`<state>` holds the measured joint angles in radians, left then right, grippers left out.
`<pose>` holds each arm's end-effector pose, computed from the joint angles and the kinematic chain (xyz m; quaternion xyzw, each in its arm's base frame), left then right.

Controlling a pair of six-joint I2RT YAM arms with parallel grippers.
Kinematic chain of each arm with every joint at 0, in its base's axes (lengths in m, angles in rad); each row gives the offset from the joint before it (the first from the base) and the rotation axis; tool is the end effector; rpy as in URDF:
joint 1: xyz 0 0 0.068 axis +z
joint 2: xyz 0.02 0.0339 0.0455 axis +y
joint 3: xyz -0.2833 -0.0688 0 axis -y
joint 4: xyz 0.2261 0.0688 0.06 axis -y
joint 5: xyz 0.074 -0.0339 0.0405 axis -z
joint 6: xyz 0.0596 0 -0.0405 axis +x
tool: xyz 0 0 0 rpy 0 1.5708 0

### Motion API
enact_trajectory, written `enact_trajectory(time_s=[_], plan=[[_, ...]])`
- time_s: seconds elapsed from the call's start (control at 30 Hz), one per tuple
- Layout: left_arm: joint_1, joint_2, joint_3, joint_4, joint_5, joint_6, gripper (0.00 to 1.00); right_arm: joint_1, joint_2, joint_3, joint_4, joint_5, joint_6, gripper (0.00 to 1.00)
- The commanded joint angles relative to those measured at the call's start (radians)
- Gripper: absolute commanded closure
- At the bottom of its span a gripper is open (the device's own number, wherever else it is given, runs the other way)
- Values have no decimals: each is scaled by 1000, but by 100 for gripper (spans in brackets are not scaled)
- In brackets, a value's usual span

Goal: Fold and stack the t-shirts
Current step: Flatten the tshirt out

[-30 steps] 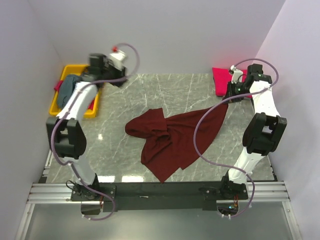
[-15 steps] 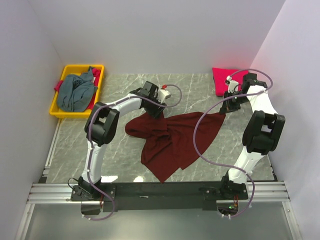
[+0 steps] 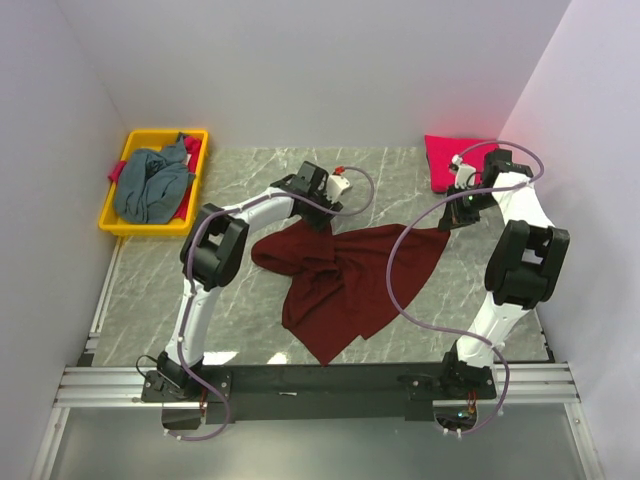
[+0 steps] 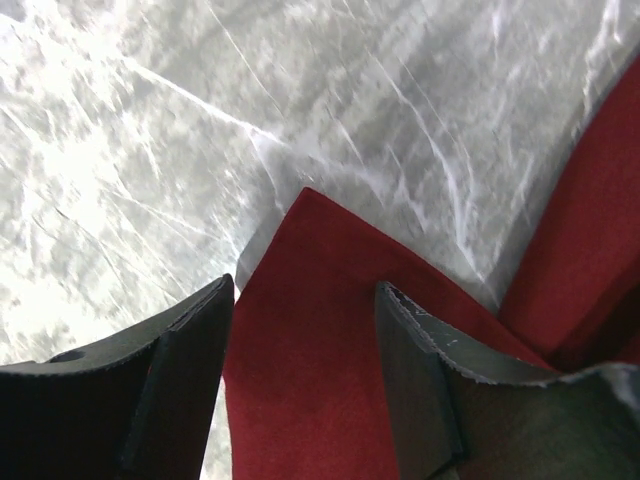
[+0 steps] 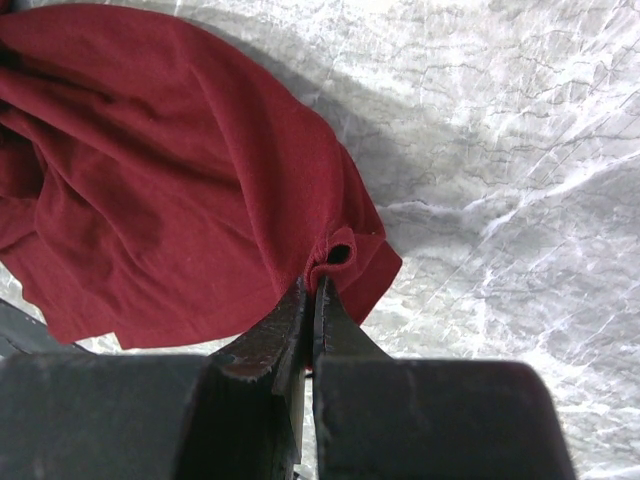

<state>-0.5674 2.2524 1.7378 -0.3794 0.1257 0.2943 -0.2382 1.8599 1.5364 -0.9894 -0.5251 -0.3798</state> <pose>0.4246 -0.2794 0.1707 0.4121 0.8467 -0.1038 0.3202 0.3629 -0.0574 0.2486 -0.1010 0.9530 0.2074 0.1966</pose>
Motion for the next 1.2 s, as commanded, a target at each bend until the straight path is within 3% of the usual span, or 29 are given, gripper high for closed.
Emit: enact_trajectory(time_s=[0.0, 0.13, 0.23, 0.27, 0.37, 0.77, 1.03, 1.17], plan=[[-3, 45, 51, -7, -9, 11, 37, 0, 25, 16, 5, -16, 2, 100], [-3, 70, 39, -38, 35, 16, 47, 0, 25, 14, 0, -12, -7, 100], [1, 84, 34, -61, 51, 11, 65, -1, 21, 14, -8, -9, -14, 100], [7, 87, 46, -82, 57, 11, 79, -3, 19, 14, -9, -9, -16, 100], [55, 73, 69, -102, 57, 8, 99, -1, 15, 19, -18, -7, -21, 100], [414, -278, 98, -64, 118, -44, 100, -4, -8, 106, -23, 2, -16, 100], [524, -436, -9, 85, 184, -153, 100, -3, -16, 218, -35, 16, 4, 100], [540, -430, 9, 33, 212, -144, 100, -1, 34, 249, -83, 25, -1, 100]])
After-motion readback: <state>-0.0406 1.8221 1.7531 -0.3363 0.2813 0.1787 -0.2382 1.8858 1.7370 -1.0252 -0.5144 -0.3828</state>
